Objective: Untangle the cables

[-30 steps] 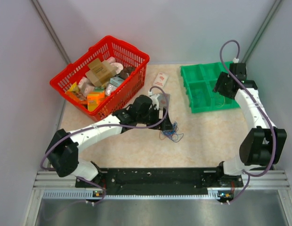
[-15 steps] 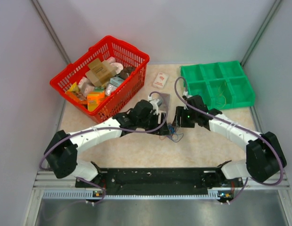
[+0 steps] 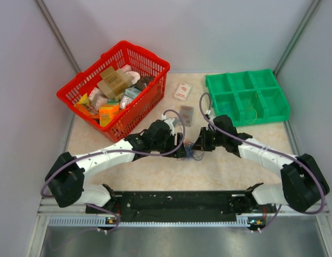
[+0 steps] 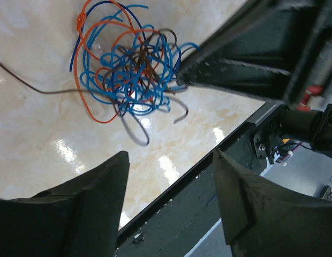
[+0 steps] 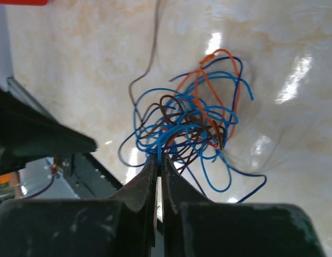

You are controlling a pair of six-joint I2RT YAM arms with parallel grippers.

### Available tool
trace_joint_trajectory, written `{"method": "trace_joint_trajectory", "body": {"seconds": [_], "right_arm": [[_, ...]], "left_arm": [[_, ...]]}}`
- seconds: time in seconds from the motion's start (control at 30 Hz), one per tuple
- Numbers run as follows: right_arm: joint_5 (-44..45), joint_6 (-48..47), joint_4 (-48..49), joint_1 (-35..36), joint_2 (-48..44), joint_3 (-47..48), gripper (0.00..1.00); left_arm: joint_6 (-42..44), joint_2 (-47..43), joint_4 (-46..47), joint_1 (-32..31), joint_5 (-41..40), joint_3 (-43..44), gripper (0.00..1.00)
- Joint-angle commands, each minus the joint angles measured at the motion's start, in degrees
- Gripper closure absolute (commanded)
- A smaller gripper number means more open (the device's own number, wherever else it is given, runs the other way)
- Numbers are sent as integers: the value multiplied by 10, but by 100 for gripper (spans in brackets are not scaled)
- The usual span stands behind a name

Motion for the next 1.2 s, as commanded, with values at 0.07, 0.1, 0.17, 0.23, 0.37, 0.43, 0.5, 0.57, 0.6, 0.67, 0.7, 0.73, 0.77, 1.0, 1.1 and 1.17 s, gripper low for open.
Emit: {"method": "trace_joint_trajectory", "body": {"seconds": [0.07, 0.1, 0.17, 0.23, 0.37, 0.43, 0.5, 0.57, 0.6, 0.67, 0.7, 0.73, 0.77, 1.0, 1.1, 1.17], "right_arm": [[-63, 78, 56, 8, -110, -22, 100], [-64, 83, 57, 8, -121, -24, 100], [-63, 86, 49, 8, -136, -22, 100], [-61, 81, 33, 8, -143, -15, 100], [-78, 83, 24, 8, -149, 1, 100], [-90, 89, 27, 8, -150, 9, 100], [-98, 95, 26, 8, -157, 20, 100], [-102, 102, 22, 8, -168, 30, 100], [-102, 104, 20, 8, -173, 35, 100], [-95, 100, 4, 8, -186, 47, 100], [-84, 96, -9, 8, -193, 52, 100], [-64, 86, -22, 8, -200, 57, 100], [-39, 73, -44, 8, -205, 63, 100], [312, -32, -235, 7, -204, 112, 100], [418, -68, -280, -4, -189, 127, 100], [456, -74, -305, -31, -181, 135, 100]], "left_arm": [[2, 37, 30, 2, 11, 45, 43], [0, 41, 30, 2, 16, 51, 45], [-6, 51, 32, 2, 22, 55, 47], [-11, 51, 36, 1, 19, 49, 47], [-11, 43, 37, 2, 13, 34, 36], [-8, 48, 29, 2, 10, 36, 32], [-6, 55, 22, 2, 5, 37, 29], [-4, 59, 24, 2, 4, 34, 31], [-3, 60, 27, 2, 4, 33, 35], [-1, 60, 26, 2, 1, 34, 49], [1, 55, 20, 2, -9, 34, 57], [6, 50, 13, 1, -18, 34, 65], [10, 40, 1, 2, -31, 33, 74], [59, -127, -111, 3, -208, 25, 100], [88, -195, -128, 6, -261, 20, 100], [92, -218, -151, 11, -295, 23, 100]]}}
